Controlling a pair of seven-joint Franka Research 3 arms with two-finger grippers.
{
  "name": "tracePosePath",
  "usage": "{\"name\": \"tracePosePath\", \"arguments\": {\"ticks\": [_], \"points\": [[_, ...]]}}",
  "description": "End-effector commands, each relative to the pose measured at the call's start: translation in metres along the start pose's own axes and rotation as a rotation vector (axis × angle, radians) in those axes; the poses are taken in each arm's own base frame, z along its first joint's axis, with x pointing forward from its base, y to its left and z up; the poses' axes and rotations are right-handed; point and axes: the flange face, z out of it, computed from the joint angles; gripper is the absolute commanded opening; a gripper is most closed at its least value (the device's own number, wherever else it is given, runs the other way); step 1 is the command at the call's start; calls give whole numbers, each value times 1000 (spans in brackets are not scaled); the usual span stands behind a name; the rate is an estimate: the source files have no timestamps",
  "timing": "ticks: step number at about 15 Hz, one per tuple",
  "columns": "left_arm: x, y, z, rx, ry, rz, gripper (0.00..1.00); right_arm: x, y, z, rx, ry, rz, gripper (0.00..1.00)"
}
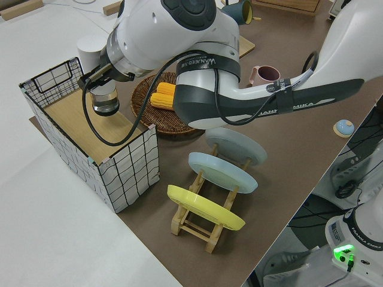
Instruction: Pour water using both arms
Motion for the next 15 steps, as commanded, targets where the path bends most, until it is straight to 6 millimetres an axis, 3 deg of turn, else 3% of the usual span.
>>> {"name": "tracePosePath", "arguments": {"ticks": [1,11,15], "points": [[-5,-32,-3,-18,57,38,0,-5,3,-3,9,1,-10,985],[-23,-42,20,-49,60,12,27,-5,3,-2,9,1,-10,985],[-25,-43,23,-49,56,24,125,-5,4,-2,9,0,-8,985]]}}
